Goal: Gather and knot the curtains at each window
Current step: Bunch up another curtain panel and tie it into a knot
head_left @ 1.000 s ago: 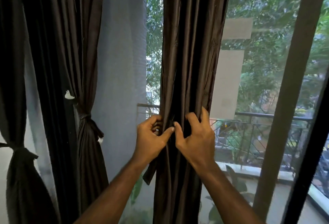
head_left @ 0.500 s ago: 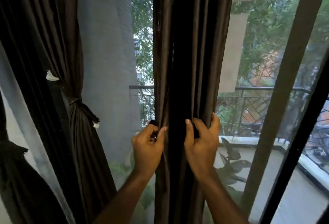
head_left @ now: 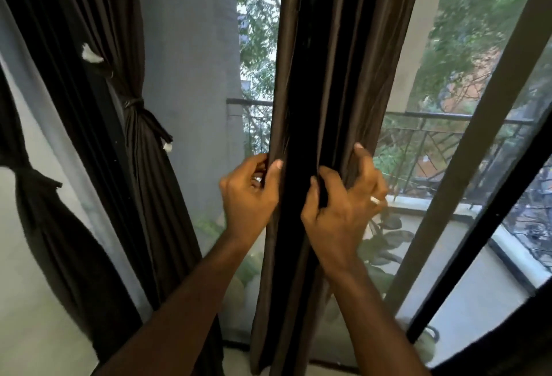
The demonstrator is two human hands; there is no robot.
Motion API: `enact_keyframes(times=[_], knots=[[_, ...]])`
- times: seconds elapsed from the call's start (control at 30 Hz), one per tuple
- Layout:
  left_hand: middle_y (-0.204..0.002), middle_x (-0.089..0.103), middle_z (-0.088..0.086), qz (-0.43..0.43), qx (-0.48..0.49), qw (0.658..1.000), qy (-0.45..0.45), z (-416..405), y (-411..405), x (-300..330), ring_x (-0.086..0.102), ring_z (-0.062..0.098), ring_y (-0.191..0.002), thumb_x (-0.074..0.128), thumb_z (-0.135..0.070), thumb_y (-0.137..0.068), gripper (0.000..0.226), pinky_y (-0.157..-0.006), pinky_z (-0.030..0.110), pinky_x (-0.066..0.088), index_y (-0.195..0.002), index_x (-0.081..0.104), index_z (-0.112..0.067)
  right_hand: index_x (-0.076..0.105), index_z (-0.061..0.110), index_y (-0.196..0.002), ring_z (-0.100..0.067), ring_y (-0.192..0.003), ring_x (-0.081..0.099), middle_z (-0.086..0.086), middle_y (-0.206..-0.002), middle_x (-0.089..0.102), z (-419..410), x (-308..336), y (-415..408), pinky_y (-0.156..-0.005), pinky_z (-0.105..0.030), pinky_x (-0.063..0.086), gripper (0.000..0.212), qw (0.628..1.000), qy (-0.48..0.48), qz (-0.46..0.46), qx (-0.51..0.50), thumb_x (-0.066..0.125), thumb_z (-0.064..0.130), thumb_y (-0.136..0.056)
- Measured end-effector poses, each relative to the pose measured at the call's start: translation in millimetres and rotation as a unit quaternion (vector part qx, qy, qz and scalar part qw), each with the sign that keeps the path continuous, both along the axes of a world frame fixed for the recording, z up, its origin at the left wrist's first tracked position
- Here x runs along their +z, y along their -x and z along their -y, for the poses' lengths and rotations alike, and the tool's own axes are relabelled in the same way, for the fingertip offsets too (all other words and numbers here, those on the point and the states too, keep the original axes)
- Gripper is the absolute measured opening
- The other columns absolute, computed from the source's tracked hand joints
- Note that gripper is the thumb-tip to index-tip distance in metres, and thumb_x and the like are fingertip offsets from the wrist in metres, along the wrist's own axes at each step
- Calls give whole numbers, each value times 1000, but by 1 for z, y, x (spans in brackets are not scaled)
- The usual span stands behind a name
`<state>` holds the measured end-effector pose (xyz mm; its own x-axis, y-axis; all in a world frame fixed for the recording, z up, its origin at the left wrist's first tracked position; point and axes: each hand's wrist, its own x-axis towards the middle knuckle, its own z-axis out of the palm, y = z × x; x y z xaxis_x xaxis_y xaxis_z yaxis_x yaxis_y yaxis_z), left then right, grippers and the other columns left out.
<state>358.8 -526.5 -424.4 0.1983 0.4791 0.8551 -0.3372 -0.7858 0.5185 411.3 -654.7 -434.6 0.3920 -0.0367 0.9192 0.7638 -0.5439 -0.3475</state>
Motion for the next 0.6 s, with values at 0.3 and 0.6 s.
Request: enact_keyframes(times=[0.3, 0.6], knots=[[-70, 70, 2, -15, 62, 998, -4, 34, 7, 13, 64, 12, -60, 67, -19, -96, 21, -56, 34, 52, -85, 73, -3, 77, 19, -102, -29, -118, 39, -4, -138, 38, 25, 14, 11, -99, -38, 35, 12, 997, -4, 16, 71, 72, 20, -90], [-54, 54, 2, -46, 176, 983, -37, 25, 33, 13, 50, 16, -47, 69, -15, -96, 32, -48, 33, 37, -66, 60, -7, 74, 8, -95, -26, -106, 41, -16, -121, 50, 50, 12, 10, -90, -28, 37, 13, 989, -22, -37, 139, 74, 20, -93]])
